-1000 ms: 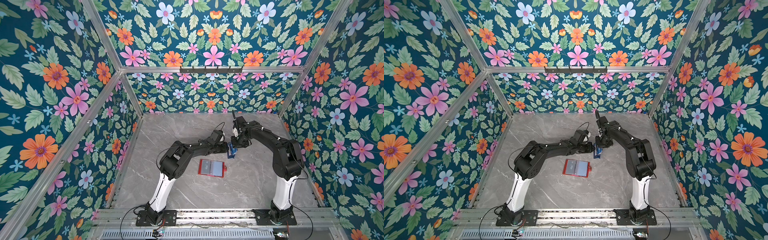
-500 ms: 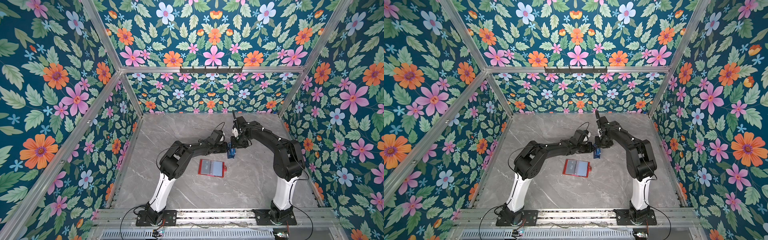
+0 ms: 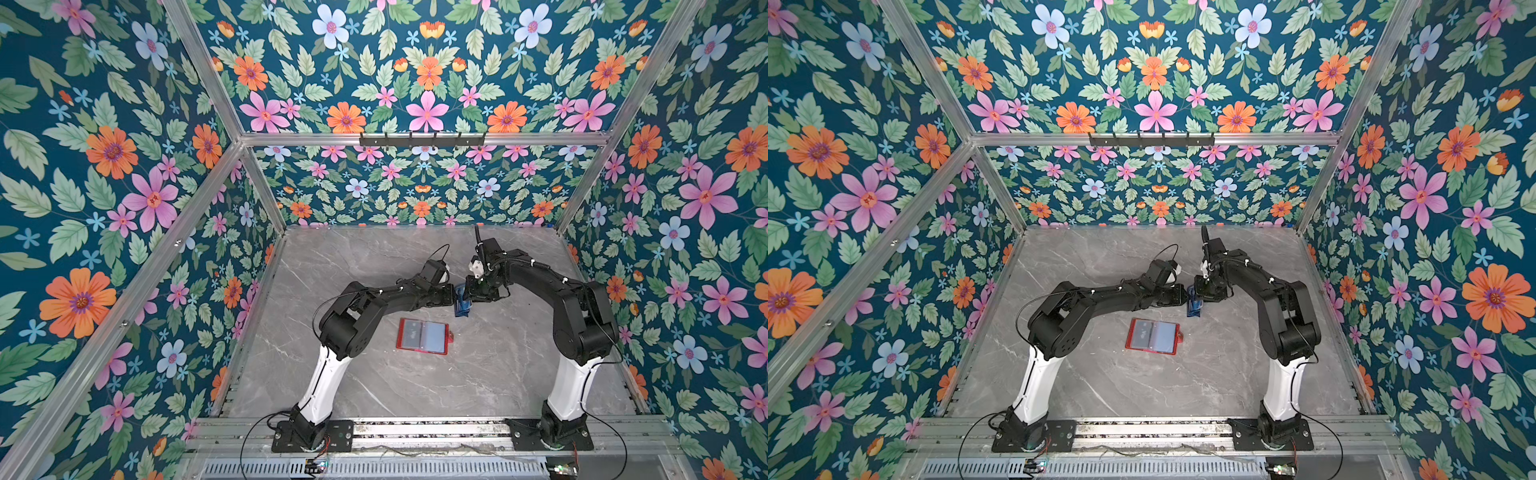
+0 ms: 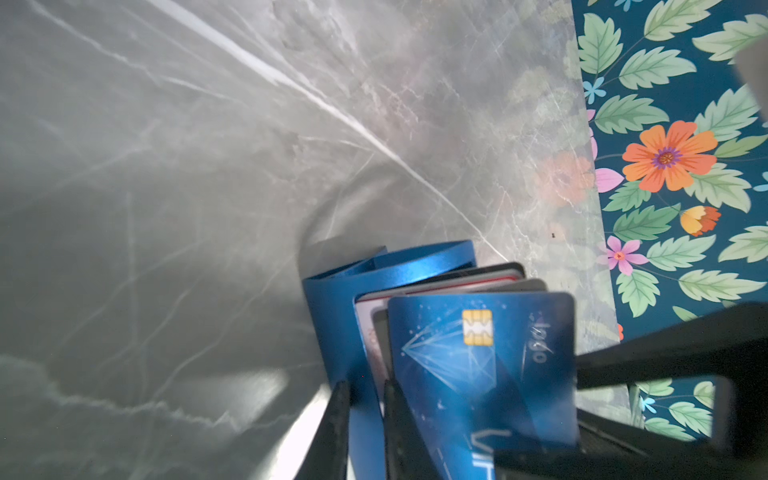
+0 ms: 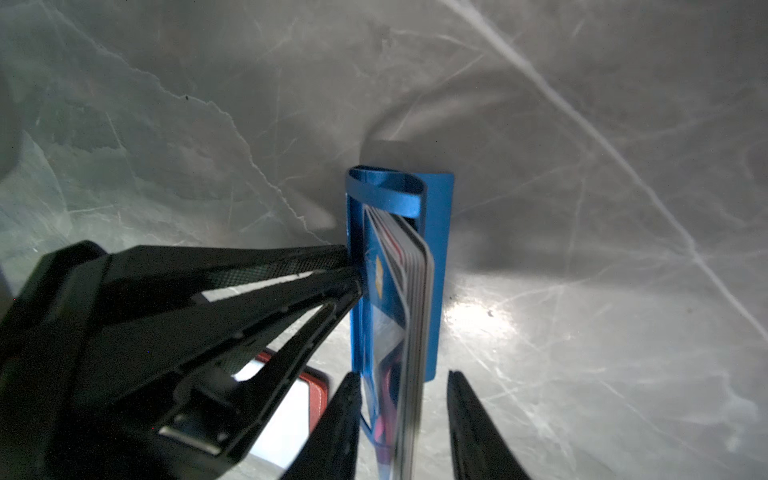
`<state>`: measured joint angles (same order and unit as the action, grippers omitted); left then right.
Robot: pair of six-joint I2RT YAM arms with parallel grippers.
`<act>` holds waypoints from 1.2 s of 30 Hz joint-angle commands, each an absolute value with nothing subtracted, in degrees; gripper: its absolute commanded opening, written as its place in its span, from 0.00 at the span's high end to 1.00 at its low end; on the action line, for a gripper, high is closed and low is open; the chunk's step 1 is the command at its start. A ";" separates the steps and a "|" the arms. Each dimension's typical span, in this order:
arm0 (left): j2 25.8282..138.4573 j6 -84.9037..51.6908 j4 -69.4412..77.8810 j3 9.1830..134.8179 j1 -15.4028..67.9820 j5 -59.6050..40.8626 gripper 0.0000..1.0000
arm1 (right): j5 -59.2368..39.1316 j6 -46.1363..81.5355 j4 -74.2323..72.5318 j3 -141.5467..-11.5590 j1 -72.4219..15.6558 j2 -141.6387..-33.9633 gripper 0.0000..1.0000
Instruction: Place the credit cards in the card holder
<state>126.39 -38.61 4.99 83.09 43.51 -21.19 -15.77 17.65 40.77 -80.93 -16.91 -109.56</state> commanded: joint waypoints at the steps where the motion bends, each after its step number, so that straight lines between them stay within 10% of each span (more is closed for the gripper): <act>1: 126.29 -37.88 0.51 82.70 43.42 -20.01 0.83 | -14.82 18.30 40.47 -80.93 -16.95 -110.18 0.66; 36: 126.47 -37.94 0.53 83.05 43.46 -19.97 0.83 | -12.33 14.04 47.63 -87.52 -18.72 -111.89 0.65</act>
